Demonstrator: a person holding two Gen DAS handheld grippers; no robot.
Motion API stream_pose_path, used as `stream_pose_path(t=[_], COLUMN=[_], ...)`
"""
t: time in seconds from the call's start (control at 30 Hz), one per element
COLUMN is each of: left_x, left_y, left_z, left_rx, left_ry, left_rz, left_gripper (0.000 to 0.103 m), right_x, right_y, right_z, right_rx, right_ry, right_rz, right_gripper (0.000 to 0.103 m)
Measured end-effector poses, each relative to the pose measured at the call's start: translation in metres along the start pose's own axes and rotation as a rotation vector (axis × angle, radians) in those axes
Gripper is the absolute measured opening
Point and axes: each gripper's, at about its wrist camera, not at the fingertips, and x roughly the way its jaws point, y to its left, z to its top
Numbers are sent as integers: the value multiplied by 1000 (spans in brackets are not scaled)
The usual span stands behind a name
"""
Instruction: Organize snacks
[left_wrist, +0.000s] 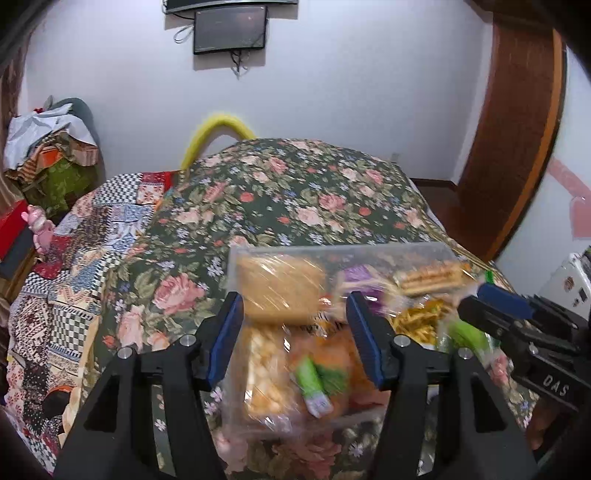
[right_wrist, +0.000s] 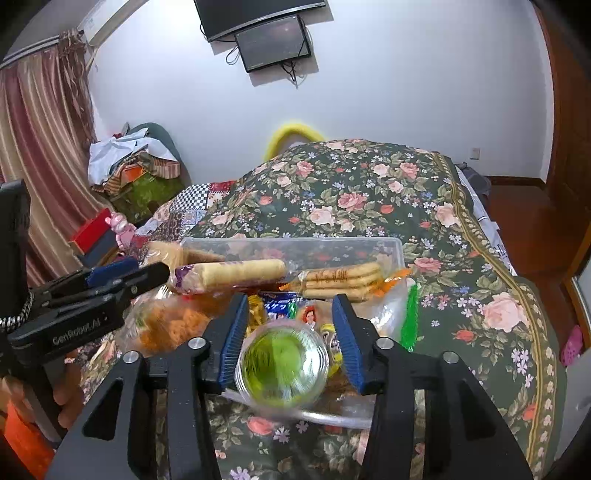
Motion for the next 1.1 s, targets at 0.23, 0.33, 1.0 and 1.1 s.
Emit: stream_pose_path(t=[0.23,0.33,1.0,1.1], left_x=[-25,-47,-242,-257], left_y=[-10,-13,-34,-36], left_z=[-9,-10,-34,-39], left_rx=[27,17,-9,-9], left_ry=[-22,-53,-387,-410], left_rz=[-17,-33,-11,0], left_gripper=[58,58,83,91], right_x=[-23,-43,-188,-197], right_y=[9,17,67,71], right_z=[-1,0,-4,-7], right_rx=[-53,-83,-125,-126], right_ry=[-19,-42,-300,-319], right_rz=[-16,-22,-53,-62], right_gripper=[44,44,75,81])
